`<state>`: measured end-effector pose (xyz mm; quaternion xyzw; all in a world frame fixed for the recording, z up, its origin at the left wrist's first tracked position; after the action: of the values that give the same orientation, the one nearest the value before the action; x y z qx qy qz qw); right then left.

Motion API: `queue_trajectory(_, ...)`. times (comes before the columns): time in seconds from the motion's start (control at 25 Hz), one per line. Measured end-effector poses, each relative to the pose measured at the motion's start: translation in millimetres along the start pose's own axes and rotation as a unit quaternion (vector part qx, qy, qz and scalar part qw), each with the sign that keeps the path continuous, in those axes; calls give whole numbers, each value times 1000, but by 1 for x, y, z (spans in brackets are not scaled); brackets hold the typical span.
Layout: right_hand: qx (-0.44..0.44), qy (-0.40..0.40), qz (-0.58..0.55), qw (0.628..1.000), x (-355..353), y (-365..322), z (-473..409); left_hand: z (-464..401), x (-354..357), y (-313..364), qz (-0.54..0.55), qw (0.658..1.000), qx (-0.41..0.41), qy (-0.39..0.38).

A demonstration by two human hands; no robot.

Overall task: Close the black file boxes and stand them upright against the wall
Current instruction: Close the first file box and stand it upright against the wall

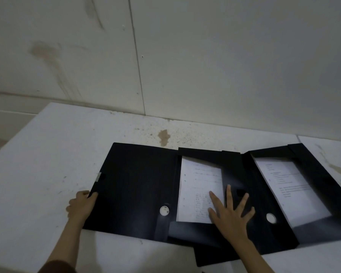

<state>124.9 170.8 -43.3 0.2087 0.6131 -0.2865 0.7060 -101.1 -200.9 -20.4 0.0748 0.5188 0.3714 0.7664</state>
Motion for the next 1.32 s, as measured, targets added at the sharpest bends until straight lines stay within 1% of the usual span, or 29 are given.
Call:
queue_trajectory(0.08, -4, -1, 9, 1000, -2, 4, 1, -4, -6, 0, 55, 997, -21, -58)
queue_trajectory(0.16, -11, -3, 19, 1000, -1, 8, 2, 3, -19, 14, 106, 989, -10, -104)
queue_trajectory(0.28, -33, -18, 25, 999, -10, 5, 3, 30, -55, 50, 134, 977, 86, -143)
queue_trajectory(0.32, -42, -40, 18, 998, -13, 4, 3, 46, -66, 66, 161, 962, 125, -182)
queue_trajectory(0.36, -43, -44, -9, 998, -14, 5, 3, 70, -74, 84, 177, 943, 166, -228)
queue_trajectory(0.44, -19, -67, -96, 993, -23, 8, 3, 111, -71, 114, 182, 904, 248, -298)
queue_trajectory(0.48, -5, -56, -168, 984, -31, 10, 5, 130, -58, 126, 179, 885, 275, -331)
queue_trajectory(0.56, 35, -16, -314, 949, -44, 19, 6, 158, -10, 143, 177, 864, 290, -371)
queue_trajectory(0.6, 66, 4, -390, 918, -48, 27, 5, 169, 18, 147, 163, 860, 300, -381)
queue_trajectory(0.64, 89, 20, -468, 879, -53, 35, 6, 182, 46, 150, 139, 856, 307, -393)
queue_trajectory(0.68, 105, 32, -534, 838, -56, 44, 6, 193, 74, 148, 99, 852, 318, -403)
queue_trajectory(0.72, 117, 34, -581, 805, -59, 51, 6, 202, 100, 144, 58, 848, 335, -407)
queue_trajectory(0.76, 136, 28, -605, 784, -60, 59, 7, 207, 122, 137, 8, 848, 358, -391)
queue_trajectory(0.84, 171, 3, -636, 753, -55, 70, 10, 209, 153, 121, -121, 845, 408, -323)
queue_trajectory(0.92, 192, -31, -668, 718, -47, 73, 17, 206, 165, 109, -213, 825, 455, -258)
queue_trajectory(0.96, 190, -43, -663, 722, -42, 74, 21, 206, 168, 105, -236, 813, 474, -243)
queue_trajectory(1.04, 176, -42, -620, 764, -34, 75, 26, 206, 171, 97, -250, 800, 498, -224)
queue_trajectory(1.08, 163, -35, -604, 779, -31, 74, 27, 207, 171, 93, -247, 798, 506, -214)
queue_trajectory(1.12, 142, -28, -595, 791, -32, 70, 27, 207, 170, 91, -242, 803, 504, -205)
queue_trajectory(1.16, 118, -18, -577, 808, -35, 68, 27, 204, 170, 88, -231, 816, 493, -194)
queue_trajectory(1.2, 91, -6, -560, 823, -36, 66, 24, 200, 169, 84, -214, 836, 469, -186)
queue_trajectory(1.24, 64, -3, -537, 841, -39, 64, 23, 194, 168, 81, -184, 863, 434, -180)
queue_trajectory(1.28, 47, -12, -512, 858, -39, 62, 22, 188, 165, 78, -143, 894, 384, -180)
queue_trajectory(1.32, 38, -22, -480, 876, -38, 61, 21, 181, 163, 75, -101, 918, 335, -189)
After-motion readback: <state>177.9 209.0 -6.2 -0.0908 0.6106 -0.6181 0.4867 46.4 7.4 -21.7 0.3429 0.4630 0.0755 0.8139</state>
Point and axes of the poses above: each hand's wrist, its own z-axis away from the middle knuckle, its own x-axis out of the palm, y = z × x, the point moved 5 cm from there along -z, towards the middle knuckle, and after that the axes turned 4 degrees about y, right-handed, at the moved point
